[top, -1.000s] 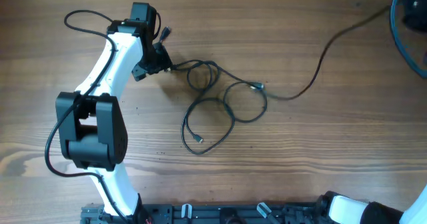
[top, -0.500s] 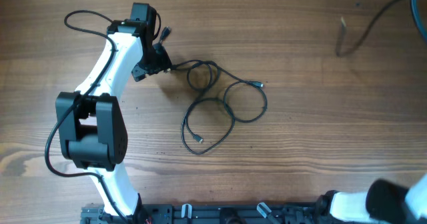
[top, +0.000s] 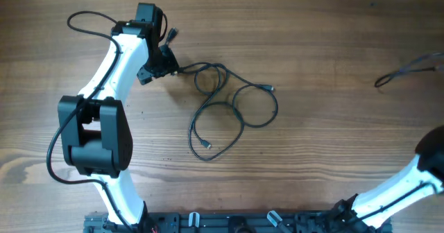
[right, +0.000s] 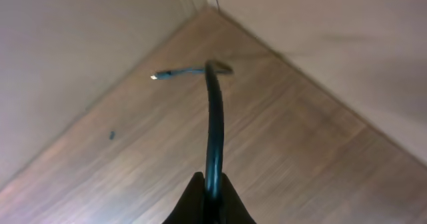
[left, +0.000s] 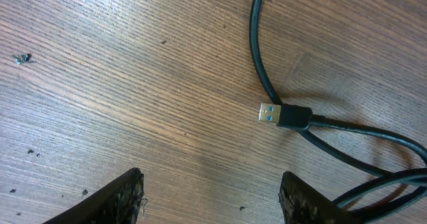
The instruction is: Untangle cables
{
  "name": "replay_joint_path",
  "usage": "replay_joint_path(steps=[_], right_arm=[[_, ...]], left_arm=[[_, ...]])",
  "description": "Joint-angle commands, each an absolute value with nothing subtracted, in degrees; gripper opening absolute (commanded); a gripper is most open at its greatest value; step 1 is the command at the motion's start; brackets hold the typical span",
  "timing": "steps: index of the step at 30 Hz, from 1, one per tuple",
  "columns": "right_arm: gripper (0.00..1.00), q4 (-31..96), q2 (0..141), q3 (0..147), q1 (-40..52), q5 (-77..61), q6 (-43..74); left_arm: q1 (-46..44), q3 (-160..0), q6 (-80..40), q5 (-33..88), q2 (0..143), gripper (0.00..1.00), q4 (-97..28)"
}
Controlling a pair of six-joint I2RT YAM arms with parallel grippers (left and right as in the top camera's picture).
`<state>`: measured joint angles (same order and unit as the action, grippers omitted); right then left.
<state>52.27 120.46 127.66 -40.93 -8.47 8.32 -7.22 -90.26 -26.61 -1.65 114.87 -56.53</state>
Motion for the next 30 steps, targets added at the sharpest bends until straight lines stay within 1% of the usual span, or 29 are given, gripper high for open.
replay_joint_path(steps=[1, 3, 4, 9, 10, 11, 13, 16, 18, 20, 22, 23, 25, 27, 29, 30], right_arm=[[0.28, 51.9, 126.8, 127.7, -40.7, -14.0, 9.0], [0.90, 54.2, 127.8, 127.7, -40.7, -14.9, 9.2], [1.00, 55.6, 127.8, 127.8, -40.7, -14.9, 9.2], [1.00, 66.7, 126.2, 127.8, -41.1, -14.9, 12.3], [1.00, 72.4, 126.2, 127.8, -41.0, -14.9, 13.0], [1.00, 76.6, 126.2, 127.8, -40.9, -13.4, 14.0], [1.00, 81.3, 126.2, 127.8, -40.5, -6.0, 16.0], [1.00, 85.1, 126.2, 127.1, -39.7, 2.5, 19.6], [1.00, 87.7, 126.4, 126.1, -38.8, 5.2, 19.7], [1.00, 89.1, 126.6, 125.3, -37.6, 5.2, 19.3], [0.99, 86.8, 126.6, 125.3, -35.5, -5.5, 8.9], [0.98, 85.4, 126.6, 125.3, -34.5, -7.3, 6.0], [0.96, 81.9, 127.0, 125.1, -31.7, -5.7, 4.3], [0.93, 82.1, 128.1, 124.0, -29.8, -1.0, 5.7], [0.93, 82.7, 128.1, 118.9, -30.4, 5.4, 19.4], [0.93, 81.4, 128.1, 116.0, -30.9, 5.4, 21.5]], left_arm=[[-7.3, -89.8, -26.1, -1.3, 115.3, 0.67, -56.4], [-7.3, -89.8, -26.2, -1.3, 115.3, 0.67, -56.3], [-7.3, -89.8, -26.2, -1.3, 115.3, 0.67, -56.3], [-7.3, -89.8, -26.1, -1.1, 115.3, 0.67, -56.2], [-7.3, -89.8, -26.1, -0.9, 115.3, 0.67, -56.2], [-7.3, -89.8, -26.1, -0.9, 115.3, 0.67, -56.2], [-7.3, -89.8, -26.1, -0.9, 115.3, 0.67, -56.2], [-7.3, -89.8, -26.1, -0.9, 115.3, 0.67, -56.2], [-7.3, -89.8, -26.1, -0.9, 115.3, 0.67, -56.2], [-7.3, -89.8, -26.1, -0.9, 115.3, 0.67, -56.2], [-7.3, -89.8, -26.1, -0.9, 115.3, 0.67, -56.2], [-7.3, -89.8, -26.1, -0.9, 115.3, 0.67, -56.2], [-7.3, -89.8, -26.1, -0.9, 115.3, 0.67, -56.4], [-7.3, -89.8, -26.1, -0.9, 115.3, 0.67, -56.9], [-7.3, -89.8, -26.1, -0.9, 115.3, 0.67, -56.8], [-7.3, -89.8, -26.1, -0.9, 115.3, 0.67, -56.8]])
